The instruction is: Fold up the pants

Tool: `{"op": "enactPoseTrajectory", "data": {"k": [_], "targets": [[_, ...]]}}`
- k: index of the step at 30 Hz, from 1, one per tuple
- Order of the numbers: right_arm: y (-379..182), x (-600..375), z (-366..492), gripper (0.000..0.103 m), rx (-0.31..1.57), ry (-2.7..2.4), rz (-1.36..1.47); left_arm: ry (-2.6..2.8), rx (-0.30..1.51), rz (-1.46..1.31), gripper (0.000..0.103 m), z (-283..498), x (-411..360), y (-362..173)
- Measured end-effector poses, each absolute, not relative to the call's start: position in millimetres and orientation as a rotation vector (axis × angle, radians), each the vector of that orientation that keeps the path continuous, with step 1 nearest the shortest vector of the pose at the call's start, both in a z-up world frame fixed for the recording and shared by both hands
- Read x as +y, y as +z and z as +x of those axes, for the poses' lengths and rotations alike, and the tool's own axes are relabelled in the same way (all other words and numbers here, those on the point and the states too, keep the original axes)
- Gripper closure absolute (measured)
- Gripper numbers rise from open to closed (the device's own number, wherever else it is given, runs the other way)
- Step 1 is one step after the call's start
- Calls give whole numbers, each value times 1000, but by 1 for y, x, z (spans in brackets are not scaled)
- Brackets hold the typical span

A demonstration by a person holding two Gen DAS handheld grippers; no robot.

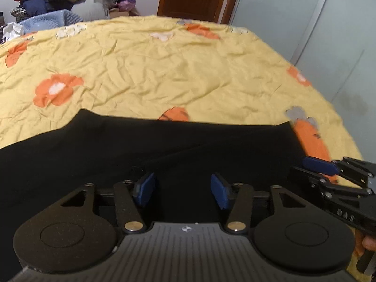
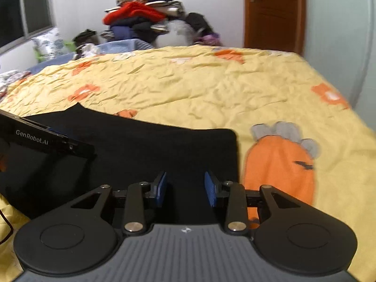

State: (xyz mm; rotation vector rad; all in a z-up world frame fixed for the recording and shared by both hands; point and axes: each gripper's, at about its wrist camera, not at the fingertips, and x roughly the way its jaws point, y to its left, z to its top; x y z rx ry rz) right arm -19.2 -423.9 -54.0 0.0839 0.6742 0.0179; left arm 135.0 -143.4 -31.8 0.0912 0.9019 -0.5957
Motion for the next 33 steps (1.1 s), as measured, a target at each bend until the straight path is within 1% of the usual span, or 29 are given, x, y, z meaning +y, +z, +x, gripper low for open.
{"op": "enactPoseTrajectory", "data": {"k": [1, 2, 3, 4, 5, 6, 9, 11, 12, 14, 17, 20, 22, 24, 25, 27, 29, 31, 33], "targets": [[-47, -421, -32, 65, 640, 35, 81, -613, 881, 109, 31, 130, -145, -28], [-48, -415, -41, 52, 625, 70, 94, -615, 858, 142, 24, 126, -149, -27], [-50, -412, -47, 44, 633, 115, 113, -606, 839, 179, 23, 124, -153, -28], [-62, -418, -31, 34, 653, 139, 125, -588, 841, 226, 24, 124, -158, -32], [-70, -419, -24, 34, 680, 147, 125, -555, 869, 253, 26, 124, -159, -35], [-77, -416, -22, 34, 708, 127, 104, -527, 893, 245, 26, 123, -155, -34], [-64, -401, -31, 34, 676, 91, 74, -467, 858, 135, 21, 122, -123, -20], [-58, -394, -29, 34, 635, 157, 116, -389, 830, 90, 13, 120, -94, -9], [-56, -389, -23, 34, 634, 200, 129, -357, 819, 78, 12, 119, -79, -4], [-57, -370, -16, 34, 643, 262, 114, -267, 802, 46, 12, 116, -46, 6], [-71, -344, 0, 34, 696, 270, 18, -151, 811, -80, 12, 116, 15, 19], [-68, -329, -13, 33, 676, 248, -49, -9, 824, -157, 13, 120, 81, 35], [-64, -331, -11, 33, 670, 246, -2, 122, 763, -103, 12, 116, 119, 54], [-62, -327, -9, 32, 660, 261, 25, 273, 668, 33, 11, 109, 146, 75], [-63, -323, -7, 27, 666, 279, 18, 356, 626, 140, 10, 107, 157, 83], [-73, -311, 1, 26, 692, 276, -52, 489, 587, 319, 8, 104, 171, 93], [-69, -303, -4, 26, 668, 244, -91, 500, 583, 418, 7, 99, 175, 96], [-62, -299, -4, 26, 653, 254, -57, 384, 600, 396, 6, 90, 167, 92], [-57, -291, -4, 26, 633, 284, -30, 192, 647, 287, 6, 86, 150, 81]]}}
